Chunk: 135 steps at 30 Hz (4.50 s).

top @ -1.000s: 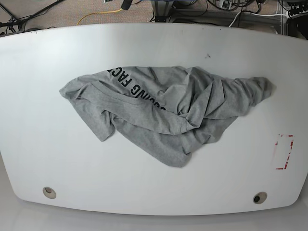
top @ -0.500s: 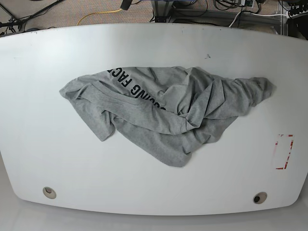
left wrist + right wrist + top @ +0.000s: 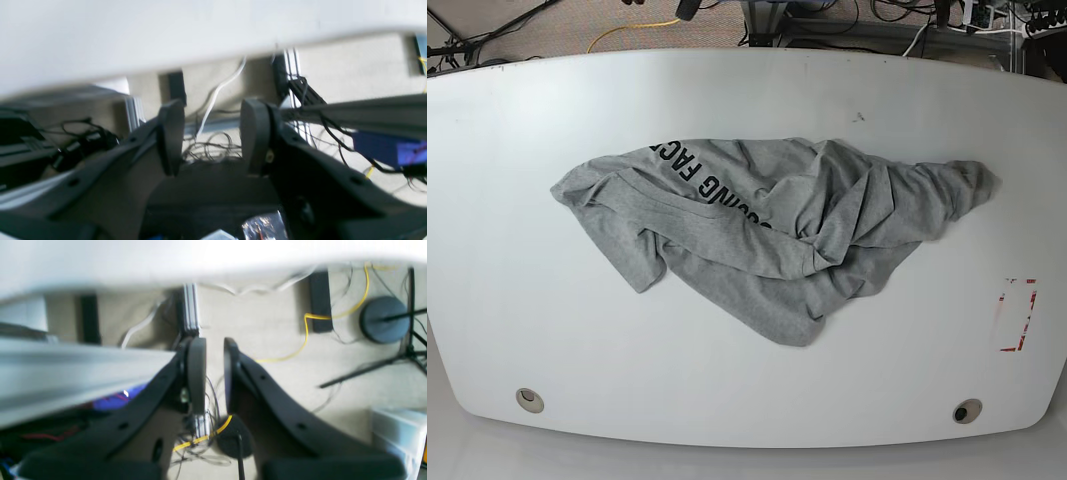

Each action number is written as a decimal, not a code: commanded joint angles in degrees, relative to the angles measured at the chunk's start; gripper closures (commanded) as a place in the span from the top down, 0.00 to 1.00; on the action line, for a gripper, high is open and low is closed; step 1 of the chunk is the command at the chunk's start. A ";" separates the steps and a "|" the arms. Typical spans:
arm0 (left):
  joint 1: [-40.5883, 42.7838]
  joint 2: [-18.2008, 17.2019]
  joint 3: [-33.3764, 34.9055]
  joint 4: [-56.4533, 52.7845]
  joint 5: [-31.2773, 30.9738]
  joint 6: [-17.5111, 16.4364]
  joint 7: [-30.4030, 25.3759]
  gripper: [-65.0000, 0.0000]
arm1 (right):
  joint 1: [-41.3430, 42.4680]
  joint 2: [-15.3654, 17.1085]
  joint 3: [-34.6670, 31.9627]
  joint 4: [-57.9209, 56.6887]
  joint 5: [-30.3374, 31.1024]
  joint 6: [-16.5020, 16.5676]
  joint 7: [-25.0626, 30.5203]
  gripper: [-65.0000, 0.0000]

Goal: Fold the T-shirt properly

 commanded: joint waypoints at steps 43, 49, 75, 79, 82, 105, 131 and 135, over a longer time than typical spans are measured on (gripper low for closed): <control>-16.96 9.29 -3.11 0.71 0.16 0.35 -0.89 0.75 | 52.17 12.08 -11.69 0.69 -3.68 9.90 -29.37 0.39; -19.77 9.20 -3.19 0.62 0.24 0.35 -0.72 0.75 | 59.11 12.08 -21.62 0.25 -10.19 9.90 -34.91 0.39; -27.07 7.88 -2.93 0.53 4.55 0.26 -0.63 0.75 | 74.76 9.88 -31.47 -18.91 -18.36 9.55 -37.02 0.39; -27.24 7.62 -2.93 0.53 4.82 0.26 -0.63 0.75 | 74.50 11.28 -31.47 -19.09 -18.36 9.64 -37.02 0.39; -28.56 7.62 -2.93 0.44 4.82 0.17 -0.63 0.75 | 74.76 11.72 -31.47 -21.20 -18.28 9.64 -36.93 0.39; -29.53 7.79 -2.93 0.44 4.90 0.17 -0.54 0.75 | 72.30 11.20 -31.56 -19.71 -17.92 9.64 -36.93 0.67; -29.18 7.88 -2.93 0.44 4.90 0.17 -0.54 0.75 | 78.45 11.90 -30.85 -20.94 -18.36 9.46 -35.62 0.67; -29.18 7.88 -2.93 0.44 4.90 0.17 -0.54 0.75 | 79.33 12.08 -26.54 -21.02 -18.36 9.46 -35.62 0.67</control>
